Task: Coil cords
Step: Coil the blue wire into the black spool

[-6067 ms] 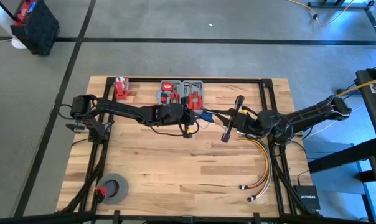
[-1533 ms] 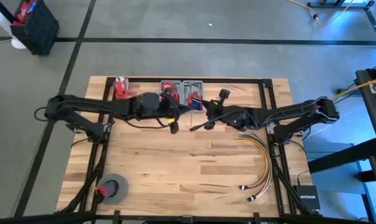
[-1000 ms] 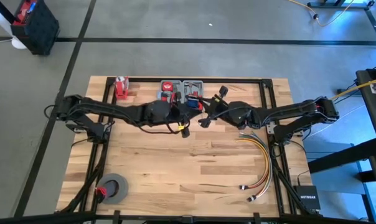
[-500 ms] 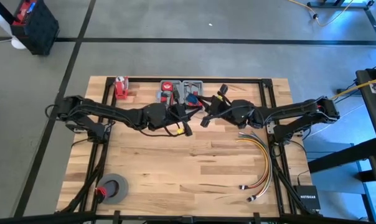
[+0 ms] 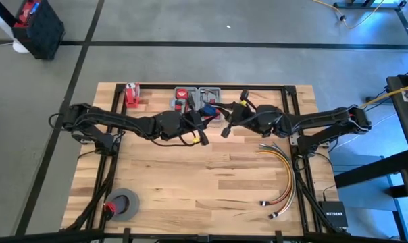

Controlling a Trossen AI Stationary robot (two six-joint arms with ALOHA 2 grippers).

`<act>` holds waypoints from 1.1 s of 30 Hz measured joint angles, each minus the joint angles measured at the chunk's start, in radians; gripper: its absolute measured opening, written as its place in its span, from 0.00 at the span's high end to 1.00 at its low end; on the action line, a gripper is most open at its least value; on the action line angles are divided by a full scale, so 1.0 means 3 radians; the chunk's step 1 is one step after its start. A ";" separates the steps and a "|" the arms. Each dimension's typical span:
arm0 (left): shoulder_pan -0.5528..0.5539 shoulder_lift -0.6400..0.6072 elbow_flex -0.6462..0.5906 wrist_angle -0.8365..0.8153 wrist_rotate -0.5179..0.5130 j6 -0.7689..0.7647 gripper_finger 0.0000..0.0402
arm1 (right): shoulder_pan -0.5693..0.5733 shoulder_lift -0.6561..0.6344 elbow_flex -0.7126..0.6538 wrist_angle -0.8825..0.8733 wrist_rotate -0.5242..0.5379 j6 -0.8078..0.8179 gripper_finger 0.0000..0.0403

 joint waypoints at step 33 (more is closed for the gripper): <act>0.0004 -0.0536 -0.0026 -0.1525 -0.0551 0.0128 0.99 | 0.0006 -0.0264 0.0652 -0.1697 -0.0420 0.0123 0.99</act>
